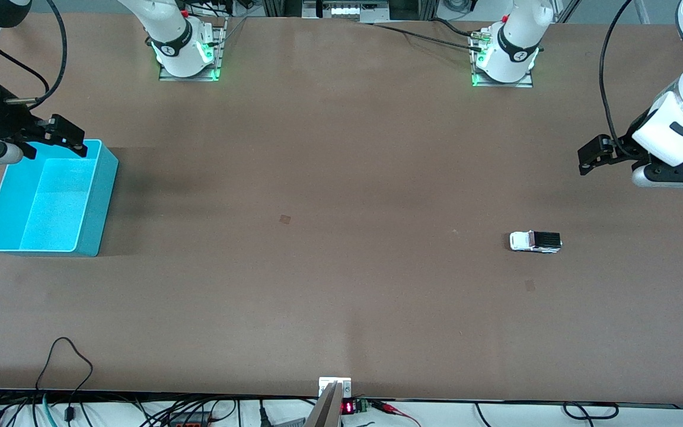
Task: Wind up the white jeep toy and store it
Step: 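Lower the left gripper onto the white jeep and grasp it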
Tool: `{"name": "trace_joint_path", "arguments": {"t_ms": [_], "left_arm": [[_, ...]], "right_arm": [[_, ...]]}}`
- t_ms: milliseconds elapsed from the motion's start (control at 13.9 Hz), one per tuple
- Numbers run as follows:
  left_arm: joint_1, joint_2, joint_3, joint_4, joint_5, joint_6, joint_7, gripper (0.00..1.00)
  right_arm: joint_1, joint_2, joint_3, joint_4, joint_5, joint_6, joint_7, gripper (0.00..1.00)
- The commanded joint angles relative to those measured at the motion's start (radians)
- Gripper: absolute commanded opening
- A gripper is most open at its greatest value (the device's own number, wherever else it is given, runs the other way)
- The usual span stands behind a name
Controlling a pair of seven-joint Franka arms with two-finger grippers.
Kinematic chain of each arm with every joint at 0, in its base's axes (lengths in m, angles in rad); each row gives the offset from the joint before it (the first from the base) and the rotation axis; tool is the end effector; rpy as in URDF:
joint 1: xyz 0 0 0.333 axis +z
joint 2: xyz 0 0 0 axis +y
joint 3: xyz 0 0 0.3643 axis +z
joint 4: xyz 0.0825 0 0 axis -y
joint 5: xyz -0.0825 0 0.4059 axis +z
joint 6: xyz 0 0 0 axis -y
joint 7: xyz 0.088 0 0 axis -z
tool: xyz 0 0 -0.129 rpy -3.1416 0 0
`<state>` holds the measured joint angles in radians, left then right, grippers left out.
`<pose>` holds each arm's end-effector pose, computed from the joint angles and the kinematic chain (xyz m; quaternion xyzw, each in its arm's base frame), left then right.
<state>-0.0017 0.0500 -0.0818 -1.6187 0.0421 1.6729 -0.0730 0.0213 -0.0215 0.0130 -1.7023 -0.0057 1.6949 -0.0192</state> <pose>0.5996 -0.0440 0.6067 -0.9998 0.0073 -0.0037 0.0187 0.5766 0.0192 0.6087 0.9996 0.0271 0.0071 0.0029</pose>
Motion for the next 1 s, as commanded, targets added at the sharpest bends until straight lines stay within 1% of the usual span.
{"name": "trace_joint_path", "arguments": {"t_ms": [0,430,789,932], "left_arm": [[0.003,-0.015,0.001,-0.010,-0.005,-0.002,0.013,1.00],[0.000,-0.009,-0.001,-0.007,-0.005,-0.025,-0.005,1.00],[-0.009,0.002,-0.001,-0.003,-0.005,-0.036,-0.149,1.00],[-0.012,0.005,-0.003,0.000,-0.007,-0.058,-0.154,1.00]], "right_arm": [[-0.003,0.002,0.001,0.016,0.010,-0.020,-0.004,1.00],[-0.006,0.002,-0.004,0.016,0.010,-0.033,-0.016,1.00],[-0.003,0.002,-0.004,0.016,0.010,-0.043,-0.001,1.00],[-0.003,0.002,-0.004,0.016,0.010,-0.041,-0.001,1.00]]}}
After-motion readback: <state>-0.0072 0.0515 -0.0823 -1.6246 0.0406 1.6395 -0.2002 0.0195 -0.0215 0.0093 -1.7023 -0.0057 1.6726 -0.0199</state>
